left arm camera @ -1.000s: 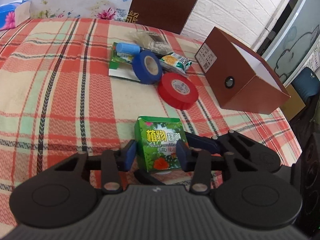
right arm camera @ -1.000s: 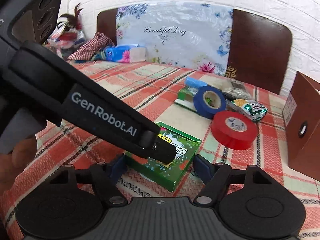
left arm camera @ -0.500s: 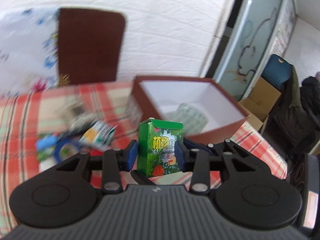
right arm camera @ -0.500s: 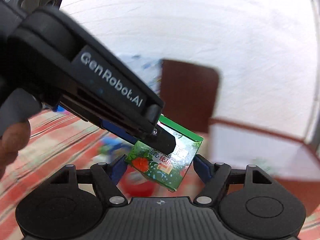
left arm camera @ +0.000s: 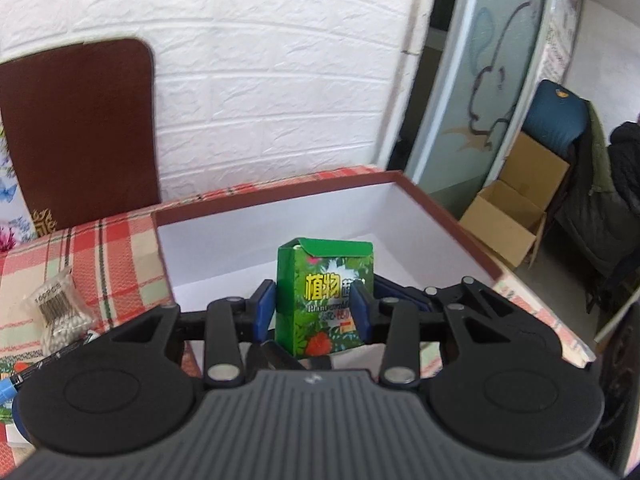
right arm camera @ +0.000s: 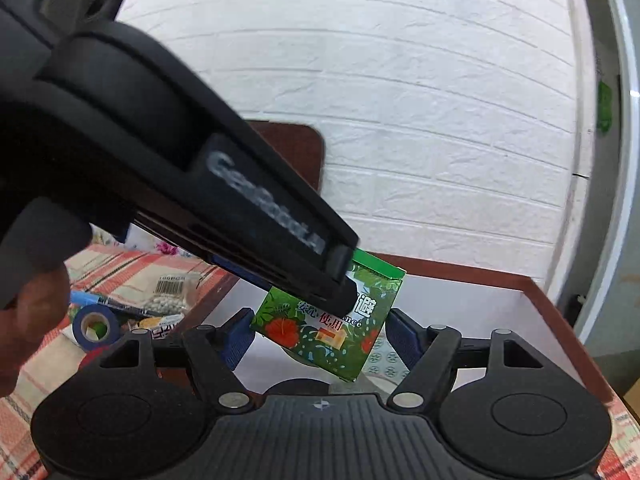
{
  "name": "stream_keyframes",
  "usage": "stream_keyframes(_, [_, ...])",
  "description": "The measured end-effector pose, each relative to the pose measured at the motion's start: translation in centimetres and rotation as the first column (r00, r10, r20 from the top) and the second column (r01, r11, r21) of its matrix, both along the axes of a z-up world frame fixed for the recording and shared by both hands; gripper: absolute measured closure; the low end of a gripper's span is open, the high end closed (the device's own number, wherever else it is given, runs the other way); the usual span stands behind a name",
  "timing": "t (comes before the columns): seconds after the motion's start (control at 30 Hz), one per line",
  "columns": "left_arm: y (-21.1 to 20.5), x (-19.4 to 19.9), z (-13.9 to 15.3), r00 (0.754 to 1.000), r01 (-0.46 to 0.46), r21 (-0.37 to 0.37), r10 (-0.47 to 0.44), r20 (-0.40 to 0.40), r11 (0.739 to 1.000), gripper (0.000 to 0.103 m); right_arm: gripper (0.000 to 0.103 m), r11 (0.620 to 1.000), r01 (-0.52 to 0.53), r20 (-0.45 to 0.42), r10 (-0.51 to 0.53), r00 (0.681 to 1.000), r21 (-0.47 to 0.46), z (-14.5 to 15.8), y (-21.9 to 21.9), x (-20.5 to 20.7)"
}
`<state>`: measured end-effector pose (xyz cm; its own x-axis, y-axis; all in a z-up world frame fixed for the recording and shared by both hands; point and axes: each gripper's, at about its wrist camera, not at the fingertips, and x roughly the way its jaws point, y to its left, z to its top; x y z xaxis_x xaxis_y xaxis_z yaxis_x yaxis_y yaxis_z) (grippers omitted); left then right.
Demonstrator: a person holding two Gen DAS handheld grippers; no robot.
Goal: Organize objects
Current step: 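Lower the green carton into the brown box with the left tool and release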
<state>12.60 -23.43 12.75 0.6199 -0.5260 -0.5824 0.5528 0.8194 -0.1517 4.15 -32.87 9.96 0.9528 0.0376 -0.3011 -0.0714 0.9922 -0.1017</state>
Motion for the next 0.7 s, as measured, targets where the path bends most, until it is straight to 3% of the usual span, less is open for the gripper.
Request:
stream_keyframes(0.07, [0.0,0.5,-0.5,1.0,-0.026,0.029,0.026,-0.01,0.999,0.061,0.031,0.999,-0.006,-0.027,0.005,1.0,-0.034,-0.7,0.7,1.2])
stream_keyframes(0.17, [0.3,0.6,-0.9,0.998,-0.062,0.07,0.062,0.013,0.996,0.059,0.023,1.0,0.014,-0.013,-0.014,1.0,-0.016,-0.9,0.7,1.8])
stream_keyframes(0.53, [3.7,-3.4,-1.0,0.998,-0.048,0.006,0.047,0.031,0.999,0.052,0.022,0.982,0.104,0.031,-0.11,0.993,0.158,-1.0,-0.4,-3.1])
stream_keyframes(0.7, [6.1,-6.2,-1.2,0.996,-0.054,-0.011,0.055,0.064,0.998,0.05,0.02,0.977,0.091,0.02,-0.096,0.995,0.195,-2.0,2.2,-6.2])
